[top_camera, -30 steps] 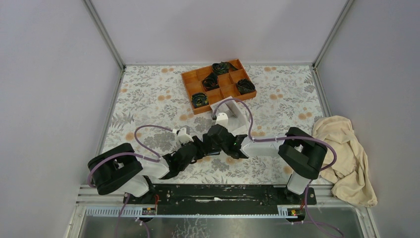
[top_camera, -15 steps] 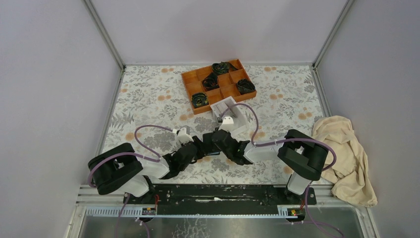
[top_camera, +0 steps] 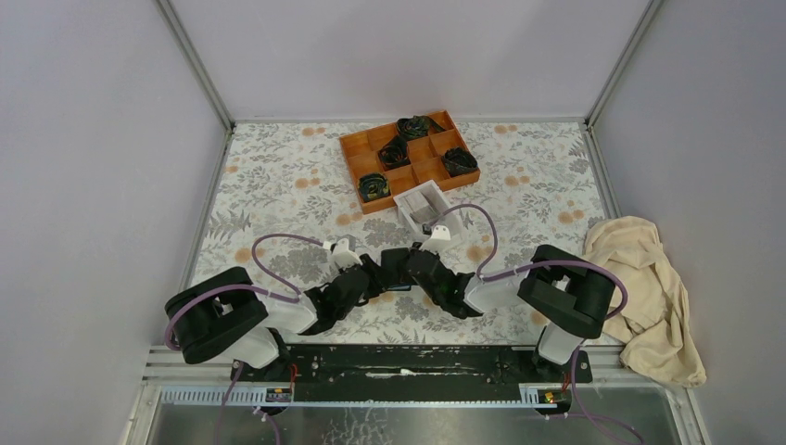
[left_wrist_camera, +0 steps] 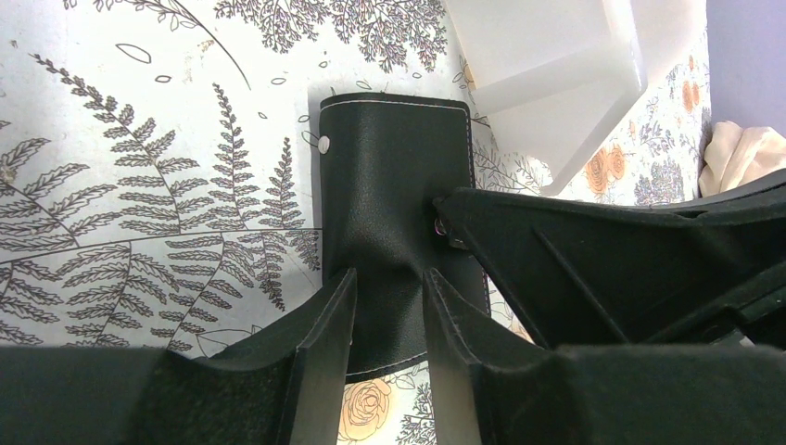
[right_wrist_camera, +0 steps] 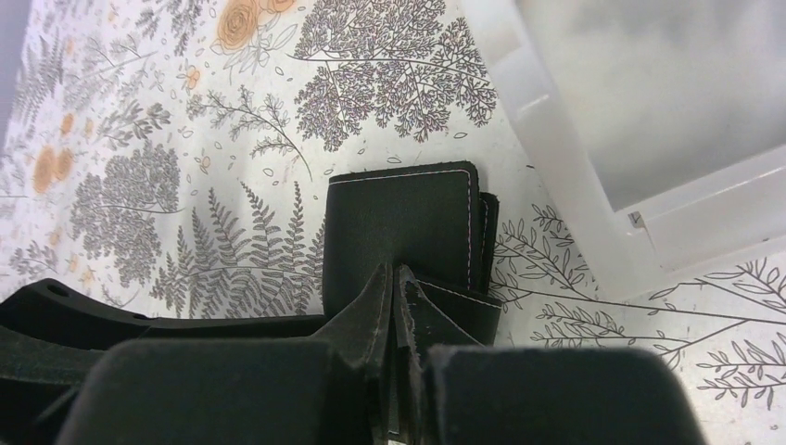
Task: Put the credit cards into the card holder
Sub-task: Close the card holder at the center of the board.
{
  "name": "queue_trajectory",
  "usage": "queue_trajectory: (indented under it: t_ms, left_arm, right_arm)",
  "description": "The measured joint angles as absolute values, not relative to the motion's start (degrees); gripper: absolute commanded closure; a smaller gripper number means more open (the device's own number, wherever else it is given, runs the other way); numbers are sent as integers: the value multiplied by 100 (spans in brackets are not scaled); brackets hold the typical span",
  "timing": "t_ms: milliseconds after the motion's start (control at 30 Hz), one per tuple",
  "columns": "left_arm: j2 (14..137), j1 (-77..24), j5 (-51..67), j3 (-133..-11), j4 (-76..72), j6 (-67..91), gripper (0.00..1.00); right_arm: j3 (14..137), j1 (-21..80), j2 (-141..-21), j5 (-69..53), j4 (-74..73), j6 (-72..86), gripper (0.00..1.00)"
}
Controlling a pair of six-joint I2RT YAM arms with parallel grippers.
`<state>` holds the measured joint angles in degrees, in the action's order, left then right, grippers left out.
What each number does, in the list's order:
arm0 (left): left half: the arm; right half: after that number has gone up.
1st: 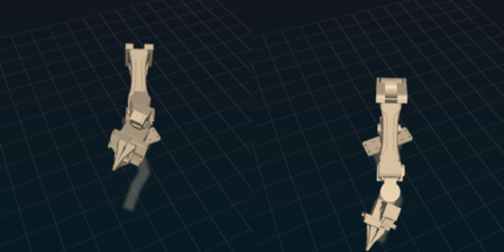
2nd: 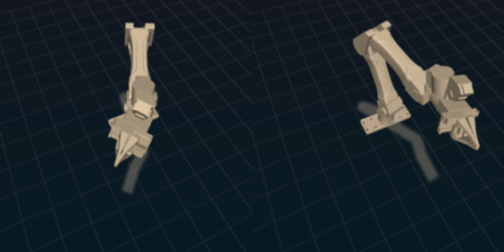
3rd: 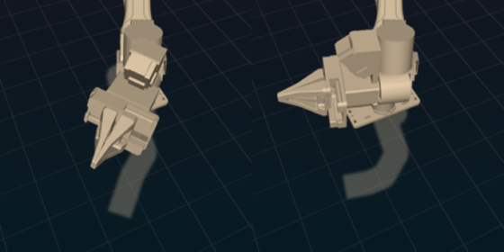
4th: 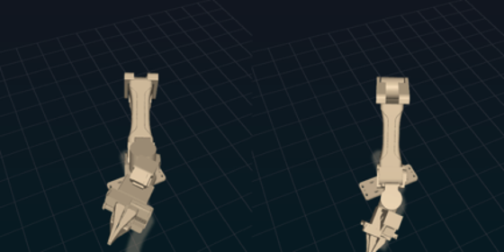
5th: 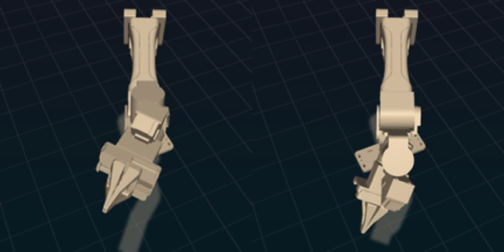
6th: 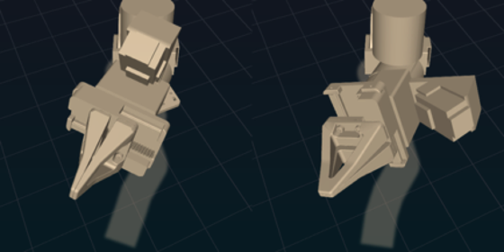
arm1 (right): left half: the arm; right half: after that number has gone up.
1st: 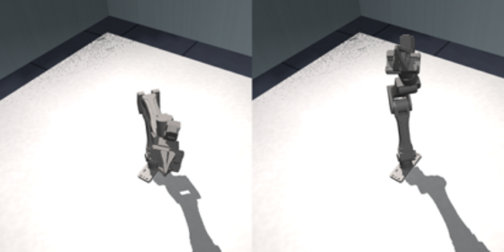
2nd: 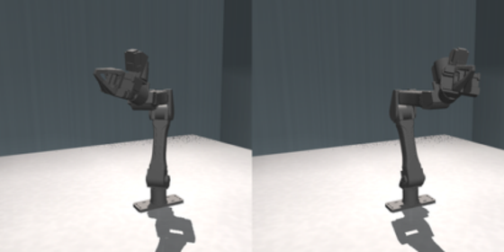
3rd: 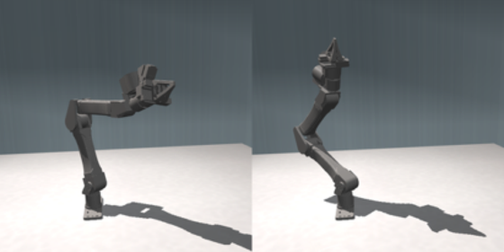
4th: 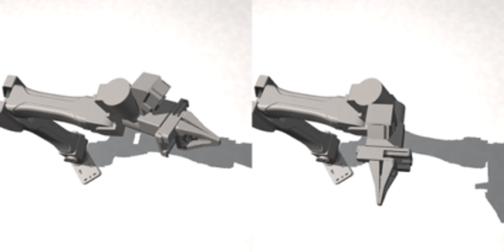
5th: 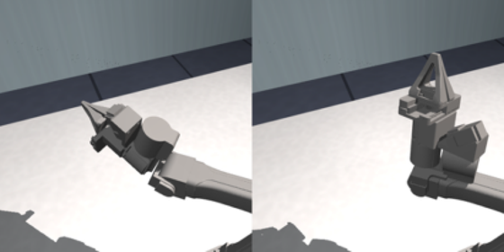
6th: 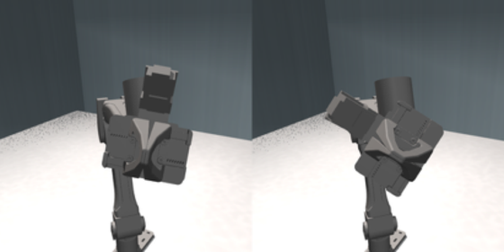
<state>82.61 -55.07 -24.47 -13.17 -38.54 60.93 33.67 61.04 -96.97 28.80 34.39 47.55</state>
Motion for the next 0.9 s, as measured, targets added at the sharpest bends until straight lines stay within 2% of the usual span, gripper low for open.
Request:
queue_trajectory:
  t_ms: [467, 533, 667, 733, 900]
  left_arm:
    - [8256, -5507, -2460, -1345, -3789, 6090, 60]
    - [8246, -5507, -2460, -1358, -3754, 6090, 58]
    - [8180, -5507, -2443, -1444, -3564, 6088, 51]
    - [8123, -5509, -2434, -1487, -3413, 6073, 45]
    - [7734, -5496, -2488, -1529, -2762, 5986, 37]
  right_arm:
    - [2917, 6187, -10014, 3098, 4604, 5236, 98]
    - [2904, 6189, -9974, 3105, 4630, 5242, 91]
    - [3041, 6222, -9762, 3048, 4219, 5153, 61]
    - [3264, 6337, -9666, 3024, 3719, 4963, 52]
    - [3793, 6335, -9522, 3159, 2517, 4412, 50]
